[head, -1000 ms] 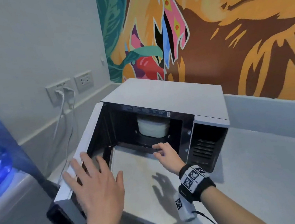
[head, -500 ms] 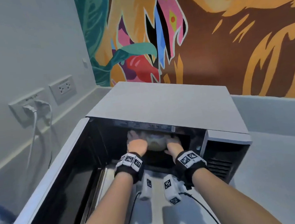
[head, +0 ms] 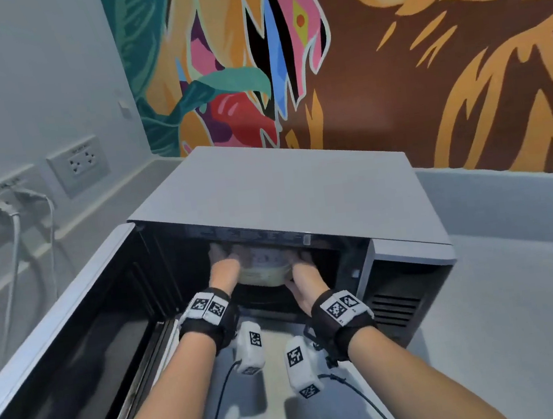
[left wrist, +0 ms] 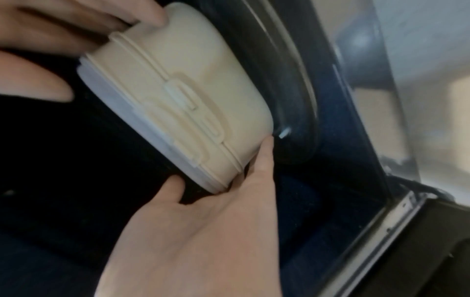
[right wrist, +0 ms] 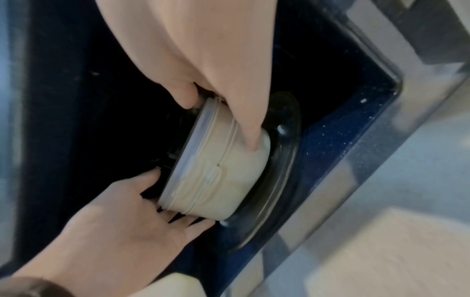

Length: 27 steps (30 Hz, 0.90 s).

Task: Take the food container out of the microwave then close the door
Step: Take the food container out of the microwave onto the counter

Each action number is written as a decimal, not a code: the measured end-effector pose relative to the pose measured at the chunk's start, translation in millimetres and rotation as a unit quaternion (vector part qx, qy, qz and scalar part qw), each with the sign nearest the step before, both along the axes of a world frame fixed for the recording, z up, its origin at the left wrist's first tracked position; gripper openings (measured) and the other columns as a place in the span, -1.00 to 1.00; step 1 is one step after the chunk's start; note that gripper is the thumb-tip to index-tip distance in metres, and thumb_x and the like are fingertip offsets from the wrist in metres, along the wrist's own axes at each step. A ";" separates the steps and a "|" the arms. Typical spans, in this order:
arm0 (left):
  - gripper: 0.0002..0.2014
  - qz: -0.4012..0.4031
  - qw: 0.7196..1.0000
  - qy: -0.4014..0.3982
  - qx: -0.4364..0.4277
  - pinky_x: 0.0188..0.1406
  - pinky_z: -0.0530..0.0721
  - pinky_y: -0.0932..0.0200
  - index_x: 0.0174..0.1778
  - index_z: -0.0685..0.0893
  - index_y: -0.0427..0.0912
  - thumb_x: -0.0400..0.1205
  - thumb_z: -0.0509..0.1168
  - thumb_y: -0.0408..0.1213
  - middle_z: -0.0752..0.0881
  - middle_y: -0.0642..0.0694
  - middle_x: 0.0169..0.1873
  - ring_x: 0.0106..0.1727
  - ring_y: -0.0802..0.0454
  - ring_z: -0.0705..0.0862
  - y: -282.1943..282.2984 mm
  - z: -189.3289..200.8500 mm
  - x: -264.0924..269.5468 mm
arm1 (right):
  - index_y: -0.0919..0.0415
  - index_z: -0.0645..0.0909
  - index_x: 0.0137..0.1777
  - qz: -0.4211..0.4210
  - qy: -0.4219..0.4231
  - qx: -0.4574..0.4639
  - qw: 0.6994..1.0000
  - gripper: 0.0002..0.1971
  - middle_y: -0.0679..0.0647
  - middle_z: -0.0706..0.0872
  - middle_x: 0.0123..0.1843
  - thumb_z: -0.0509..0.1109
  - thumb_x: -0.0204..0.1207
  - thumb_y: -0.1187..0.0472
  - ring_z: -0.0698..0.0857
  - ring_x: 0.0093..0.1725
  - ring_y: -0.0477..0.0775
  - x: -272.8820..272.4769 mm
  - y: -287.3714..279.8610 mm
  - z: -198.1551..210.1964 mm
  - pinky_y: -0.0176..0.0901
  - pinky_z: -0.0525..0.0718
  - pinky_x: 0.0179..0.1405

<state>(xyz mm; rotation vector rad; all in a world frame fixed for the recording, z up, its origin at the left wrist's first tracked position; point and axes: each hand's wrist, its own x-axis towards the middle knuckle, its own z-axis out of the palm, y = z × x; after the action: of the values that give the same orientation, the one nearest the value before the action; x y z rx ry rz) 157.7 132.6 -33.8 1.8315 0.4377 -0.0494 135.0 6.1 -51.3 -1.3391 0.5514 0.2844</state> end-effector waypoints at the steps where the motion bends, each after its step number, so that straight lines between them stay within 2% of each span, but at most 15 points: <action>1: -0.64 0.005 1.000 -0.018 -0.002 0.12 0.35 0.14 0.21 0.50 -0.57 0.64 0.07 -0.35 0.56 -0.31 0.11 0.23 -0.18 0.50 0.0 -0.3 -11.6 | 0.37 0.31 0.47 -0.010 -0.014 0.039 0.999 -0.58 0.23 0.52 0.36 0.08 0.66 0.20 0.45 0.17 0.07 -8.8 2.7 3.6 0.04 0.37 0.52; 2: -0.66 0.020 0.999 -0.035 -0.001 0.22 0.37 0.11 0.23 0.48 -0.50 0.66 0.08 -0.32 0.54 -0.30 0.18 0.29 -0.16 0.47 -0.3 0.5 -26.7 | 0.36 0.29 0.48 0.005 -0.042 0.045 0.998 -0.55 0.21 0.52 0.34 0.11 0.65 0.16 0.47 0.20 0.07 -18.5 2.5 5.4 0.05 0.38 0.53; 3: -0.57 0.041 0.997 -0.058 0.008 0.37 0.36 0.03 0.39 0.38 -0.43 0.67 0.10 -0.23 0.46 -0.34 0.36 0.41 -0.20 0.42 -2.5 -0.9 -42.8 | 0.33 0.28 0.47 0.023 -0.069 0.045 0.996 -0.55 0.19 0.51 0.34 0.12 0.65 0.13 0.50 0.23 0.05 -34.5 0.2 8.5 0.04 0.42 0.51; 4: -0.43 0.054 0.996 -0.068 0.016 0.50 0.30 -0.03 0.55 0.19 -0.35 0.67 0.12 -0.15 0.31 -0.33 0.53 0.53 -0.23 0.33 -5.9 0.8 -64.2 | 0.27 0.28 0.45 0.040 -0.097 0.047 0.993 -0.58 0.15 0.53 0.34 0.13 0.65 0.12 0.53 0.24 0.02 -49.4 -5.2 5.9 0.01 0.49 0.46; 5: -0.34 0.058 0.995 -0.081 0.020 0.57 0.24 -0.06 0.63 0.03 -0.27 0.67 0.13 -0.10 0.16 -0.29 0.62 0.59 -0.24 0.26 -10.3 -1.5 -84.1 | 0.19 0.30 0.42 0.059 -0.114 0.051 0.990 -0.64 0.11 0.55 0.32 0.12 0.66 0.12 0.57 0.22 -0.01 -67.0 -9.7 5.5 -0.05 0.59 0.34; 7: -0.28 0.066 0.996 -0.066 0.017 0.60 0.23 -0.11 0.65 -0.09 -0.17 0.67 0.13 -0.05 0.05 -0.24 0.66 0.62 -0.26 0.21 -23.2 -11.5 -126.4 | 0.04 0.28 0.43 0.084 -0.119 0.074 0.987 -0.66 0.06 0.59 0.33 0.10 0.67 0.14 0.61 0.23 -0.04 -104.8 -22.5 -8.2 -0.23 0.71 -0.01; 8: -0.27 0.067 0.996 -0.055 0.015 0.60 0.25 -0.15 0.65 -0.10 -0.13 0.66 0.14 -0.04 0.04 -0.23 0.67 0.62 -0.27 0.22 -28.2 -20.8 -141.8 | -0.01 0.23 0.48 0.090 -0.114 0.071 0.987 -0.61 0.06 0.56 0.39 0.10 0.67 0.12 0.59 0.27 -0.03 -117.2 -27.6 -18.3 -0.27 0.69 -0.09; 9: -0.27 0.058 0.997 -0.043 0.013 0.60 0.27 -0.18 0.65 -0.10 -0.11 0.66 0.14 -0.03 0.03 -0.23 0.67 0.62 -0.28 0.22 -44.8 -28.5 -172.1 | -0.04 0.19 0.52 0.087 -0.101 0.056 0.990 -0.57 0.07 0.52 0.45 0.10 0.67 0.11 0.57 0.31 -0.02 -150.5 -44.7 -23.3 -0.26 0.67 -0.09; 10: -0.27 0.052 0.998 -0.037 0.017 0.59 0.29 -0.20 0.65 -0.10 -0.09 0.65 0.15 -0.03 0.03 -0.21 0.67 0.62 -0.28 0.22 -49.6 -37.6 -181.9 | -0.05 0.18 0.51 0.084 -0.096 0.055 0.990 -0.58 0.07 0.49 0.47 0.10 0.67 0.11 0.55 0.30 -0.03 -160.9 -49.4 -32.3 -0.24 0.66 -0.09; 14: -0.27 -0.021 1.000 -0.006 0.011 0.59 0.29 -0.14 0.65 -0.12 -0.06 0.65 0.14 -0.06 0.02 -0.12 0.67 0.63 -0.19 0.21 -100.1 -63.0 -228.6 | 0.03 0.18 0.49 0.019 -0.068 0.063 0.995 -0.62 0.14 0.52 0.40 0.05 0.69 0.19 0.61 0.11 -0.02 -225.0 -97.5 -50.6 -0.17 0.68 -0.31; 17: -0.30 -0.086 0.996 0.001 -0.034 0.61 0.24 -0.05 0.65 -0.11 -0.04 0.67 0.13 -0.12 0.02 -0.06 0.67 0.63 -0.12 0.20 -146.6 -70.7 -257.1 | 0.06 0.15 0.50 -0.042 -0.065 0.028 0.997 -0.61 0.18 0.51 0.37 0.06 0.69 0.18 0.61 0.09 0.01 -262.2 -143.9 -56.4 -0.06 0.69 -0.25; 21: -0.31 -0.169 0.982 0.011 -0.083 0.64 0.15 0.00 0.65 -0.12 -0.07 0.68 0.10 -0.18 0.00 -0.07 0.67 0.65 -0.08 0.13 -199.7 -69.5 -276.8 | 0.10 0.19 0.47 -0.107 -0.057 -0.040 0.992 -0.64 0.15 0.53 0.23 0.05 0.69 0.20 0.58 -0.03 -0.02 -288.6 -200.3 -51.3 0.05 0.68 -0.14; 24: -0.31 -0.216 0.970 0.030 -0.105 0.66 0.10 0.01 0.66 -0.14 -0.08 0.68 0.10 -0.18 -0.01 -0.09 0.68 0.67 -0.06 0.09 -229.9 -66.7 -285.2 | 0.12 0.19 0.46 -0.142 -0.053 -0.076 0.986 -0.65 0.15 0.47 0.28 0.04 0.69 0.24 0.56 -0.08 -0.05 -300.3 -231.9 -46.2 -0.01 0.65 -0.26; 25: -0.30 -0.229 0.967 0.036 -0.107 0.66 0.09 0.01 0.66 -0.14 -0.09 0.67 0.09 -0.19 -0.03 -0.09 0.68 0.68 -0.06 0.08 -237.5 -66.6 -287.1 | 0.12 0.19 0.46 -0.151 -0.049 -0.086 0.984 -0.64 0.16 0.46 0.28 0.04 0.69 0.25 0.55 -0.09 -0.04 -302.4 -240.2 -45.1 0.02 0.65 -0.23; 27: -0.29 -0.250 0.961 0.044 -0.107 0.65 0.09 0.02 0.66 -0.16 -0.09 0.66 0.09 -0.22 -0.05 -0.10 0.68 0.68 -0.08 0.08 -247.5 -67.6 -290.3 | 0.11 0.17 0.49 -0.159 -0.038 -0.095 0.982 -0.62 0.15 0.45 0.27 0.04 0.69 0.24 0.54 -0.01 0.07 -304.8 -250.2 -43.2 0.18 0.67 -0.03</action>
<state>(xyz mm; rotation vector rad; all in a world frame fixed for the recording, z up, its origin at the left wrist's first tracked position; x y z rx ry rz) -132.6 -114.9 -101.4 1.6884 0.0179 -0.5082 -169.8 -244.1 -94.4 -1.4146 0.7321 -0.0838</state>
